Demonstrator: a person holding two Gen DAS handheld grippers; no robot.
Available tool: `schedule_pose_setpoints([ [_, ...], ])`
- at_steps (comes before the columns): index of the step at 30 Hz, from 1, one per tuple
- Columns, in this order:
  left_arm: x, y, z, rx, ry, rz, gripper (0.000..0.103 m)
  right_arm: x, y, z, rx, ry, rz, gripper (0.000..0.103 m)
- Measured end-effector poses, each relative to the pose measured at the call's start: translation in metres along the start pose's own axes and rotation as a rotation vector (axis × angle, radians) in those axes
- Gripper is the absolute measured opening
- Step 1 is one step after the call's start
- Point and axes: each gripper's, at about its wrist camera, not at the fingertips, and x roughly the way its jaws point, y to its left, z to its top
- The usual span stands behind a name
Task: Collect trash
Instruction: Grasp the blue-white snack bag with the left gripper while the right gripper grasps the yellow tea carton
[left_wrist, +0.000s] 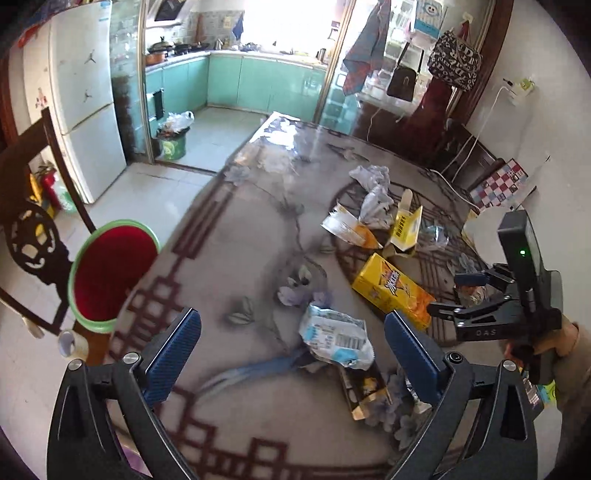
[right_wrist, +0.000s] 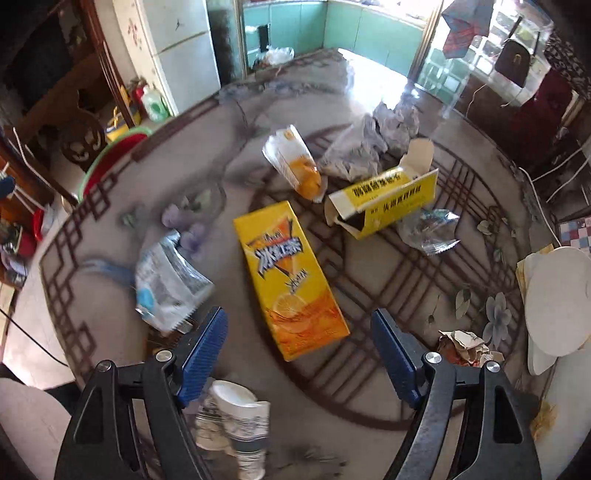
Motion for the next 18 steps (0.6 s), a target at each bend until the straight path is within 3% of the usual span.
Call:
schedule_pose_setpoints([
  [6, 0.036, -0.026, -0.013, -0.044, 0.129, -0.008, 0.1, 0.04, -0.005, 0.007, -0.101, 0.074, 0.05, 0.08],
  [14, 0.046, -0.028, -0.021, -0.058, 0.165, 0.026, 0.1, 0.058, -0.018, 0.012, -0.084, 0.098, 0.055, 0.08],
  [16, 0.052, -0.028, -0.02, -0.056, 0.176, 0.03, 0.1, 0.058, -0.018, 0.009, -0.061, 0.086, 0.066, 0.076],
  [17, 0.056, -0.029, -0.021, -0.055, 0.185, 0.031, 0.1, 0.057, -0.02, 0.008, -0.046, 0.078, 0.076, 0.067],
  [18, 0.06, -0.029, -0.022, -0.055, 0.195, 0.032, 0.1, 0.057, -0.02, 0.008, -0.037, 0.07, 0.073, 0.067],
])
